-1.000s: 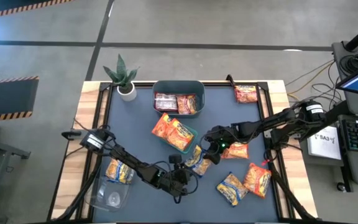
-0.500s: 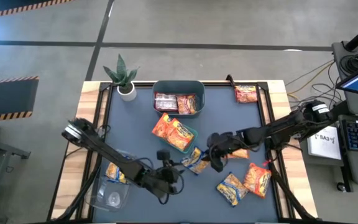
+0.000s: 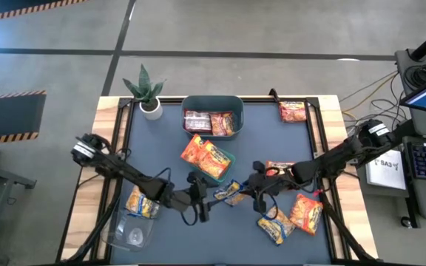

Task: Sort Maruchan noodles
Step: Put the blue noodle pack into the transparent bin

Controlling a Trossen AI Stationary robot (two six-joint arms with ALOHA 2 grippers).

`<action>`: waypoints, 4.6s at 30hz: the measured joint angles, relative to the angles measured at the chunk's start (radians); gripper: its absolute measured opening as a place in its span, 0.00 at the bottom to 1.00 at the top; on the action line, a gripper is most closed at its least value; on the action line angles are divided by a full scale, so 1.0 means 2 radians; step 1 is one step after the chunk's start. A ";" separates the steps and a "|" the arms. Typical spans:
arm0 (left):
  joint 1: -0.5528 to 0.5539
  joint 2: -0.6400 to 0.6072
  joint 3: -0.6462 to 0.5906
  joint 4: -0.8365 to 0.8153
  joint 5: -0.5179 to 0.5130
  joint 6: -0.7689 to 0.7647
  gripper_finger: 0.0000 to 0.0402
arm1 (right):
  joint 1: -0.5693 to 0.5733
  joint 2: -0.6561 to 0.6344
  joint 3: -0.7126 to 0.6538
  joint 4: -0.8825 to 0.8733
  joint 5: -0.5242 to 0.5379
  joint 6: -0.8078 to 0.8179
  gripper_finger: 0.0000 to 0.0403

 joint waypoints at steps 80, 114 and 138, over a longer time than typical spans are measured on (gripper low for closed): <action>-0.190 -0.101 0.415 -1.033 0.081 -0.104 0.09 | 0.007 -0.163 0.015 0.028 0.001 -0.155 0.74; -0.351 -0.101 0.224 -0.919 0.196 -0.222 0.09 | 0.006 -0.117 0.025 0.072 0.001 -0.153 0.74; -0.351 -0.101 0.179 -0.848 0.261 -0.223 0.09 | 0.006 -0.117 0.025 0.080 0.002 -0.157 0.73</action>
